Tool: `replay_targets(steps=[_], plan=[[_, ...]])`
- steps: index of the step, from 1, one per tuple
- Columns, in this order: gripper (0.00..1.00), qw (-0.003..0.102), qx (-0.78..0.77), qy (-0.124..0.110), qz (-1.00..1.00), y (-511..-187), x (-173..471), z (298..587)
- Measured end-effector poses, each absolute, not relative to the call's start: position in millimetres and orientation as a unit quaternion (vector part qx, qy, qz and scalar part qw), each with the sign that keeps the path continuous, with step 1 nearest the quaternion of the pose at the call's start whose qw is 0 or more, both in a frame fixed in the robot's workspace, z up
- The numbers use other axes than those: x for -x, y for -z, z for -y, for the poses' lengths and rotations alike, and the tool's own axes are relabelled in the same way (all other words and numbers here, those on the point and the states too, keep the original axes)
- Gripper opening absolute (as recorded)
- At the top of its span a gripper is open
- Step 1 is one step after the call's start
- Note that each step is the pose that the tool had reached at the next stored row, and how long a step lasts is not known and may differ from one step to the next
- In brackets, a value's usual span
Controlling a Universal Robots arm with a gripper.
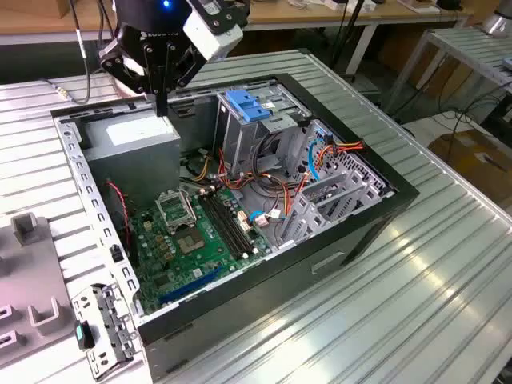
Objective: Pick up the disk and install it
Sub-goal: 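Reach for the disk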
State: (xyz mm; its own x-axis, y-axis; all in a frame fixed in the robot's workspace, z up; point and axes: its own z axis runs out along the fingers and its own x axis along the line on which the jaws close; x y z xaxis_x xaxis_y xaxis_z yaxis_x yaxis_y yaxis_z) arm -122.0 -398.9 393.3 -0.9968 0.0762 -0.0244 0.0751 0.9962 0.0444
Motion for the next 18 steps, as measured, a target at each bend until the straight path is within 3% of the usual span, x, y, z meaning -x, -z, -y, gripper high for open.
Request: replay_targets(steps=[18], plan=[[0.11,0.013,-0.038,-0.022,-0.999,-393.2,129.0,398.9]])
